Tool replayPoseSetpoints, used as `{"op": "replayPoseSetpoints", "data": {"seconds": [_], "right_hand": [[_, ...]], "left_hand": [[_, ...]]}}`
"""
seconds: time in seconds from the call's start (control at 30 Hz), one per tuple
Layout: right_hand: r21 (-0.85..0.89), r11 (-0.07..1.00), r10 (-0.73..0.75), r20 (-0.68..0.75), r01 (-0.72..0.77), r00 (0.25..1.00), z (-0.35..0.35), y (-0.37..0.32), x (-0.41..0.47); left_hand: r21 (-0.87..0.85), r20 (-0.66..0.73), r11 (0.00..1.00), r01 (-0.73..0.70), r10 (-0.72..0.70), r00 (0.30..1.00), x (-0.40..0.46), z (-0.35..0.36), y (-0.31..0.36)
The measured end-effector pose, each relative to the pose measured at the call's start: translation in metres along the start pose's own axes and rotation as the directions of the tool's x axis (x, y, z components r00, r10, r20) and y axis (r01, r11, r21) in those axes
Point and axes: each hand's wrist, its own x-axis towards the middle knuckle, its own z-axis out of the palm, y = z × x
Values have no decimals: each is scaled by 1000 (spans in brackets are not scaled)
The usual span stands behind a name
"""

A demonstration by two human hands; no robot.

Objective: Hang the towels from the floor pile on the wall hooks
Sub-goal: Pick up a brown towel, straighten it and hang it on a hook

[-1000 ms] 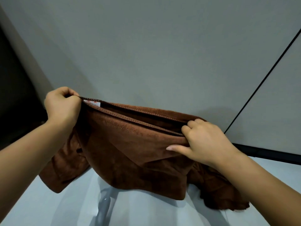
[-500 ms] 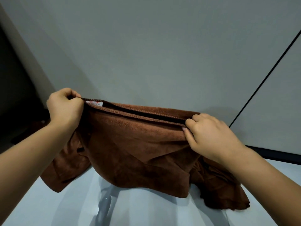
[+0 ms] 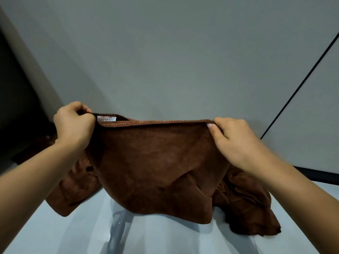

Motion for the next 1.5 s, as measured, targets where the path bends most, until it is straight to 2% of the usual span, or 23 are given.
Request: {"op": "replayPoseSetpoints", "data": {"seconds": [0.13,0.27,0.33,0.43,0.53,0.57,0.63,0.7,0.77,0.93,1.1,1.27,1.5], "right_hand": [[263,962,106,-104,-76,989,-6,-8,3],[609,780,246,-94,-140,965,-17,-17,8],[698,710,228,-105,-92,968,-22,-22,6],[720,693,104,-69,-22,992,-26,-29,-2],[633,774,-91,92,12,992,-27,-33,-11],[532,846,-149,144,50,978,-26,-35,-13],[187,962,-243,243,200,939,-22,-36,-19],[-178,917,-287,328,358,900,-16,-37,-22],[-314,865,-273,361,392,892,-13,-38,-24],[-420,848,-192,327,324,925,-9,-26,-17],[-490,856,-95,160,163,982,-12,-3,-4],[-434,900,-93,-103,39,990,-22,18,6],[-351,929,15,-287,-120,958,-42,33,9]], "left_hand": [[21,42,999,-33,32,999,-5,2,-1],[47,70,997,-60,57,996,-7,5,-2],[51,73,997,-65,62,995,-7,6,-2],[53,61,996,-78,74,995,-5,5,-3],[35,2,998,-48,48,999,2,1,-9],[24,-25,999,-26,27,999,5,0,-11],[0,-58,1000,14,-14,998,9,-4,-13],[-27,-74,999,43,-44,996,12,-8,-13],[-33,-81,998,58,-60,995,12,-11,-14],[-42,-75,998,36,-39,996,11,-12,-12],[-72,-86,997,5,-11,996,11,-9,2],[-162,-23,986,-35,32,999,11,-4,18],[-289,30,954,-77,90,996,0,2,50]]}}
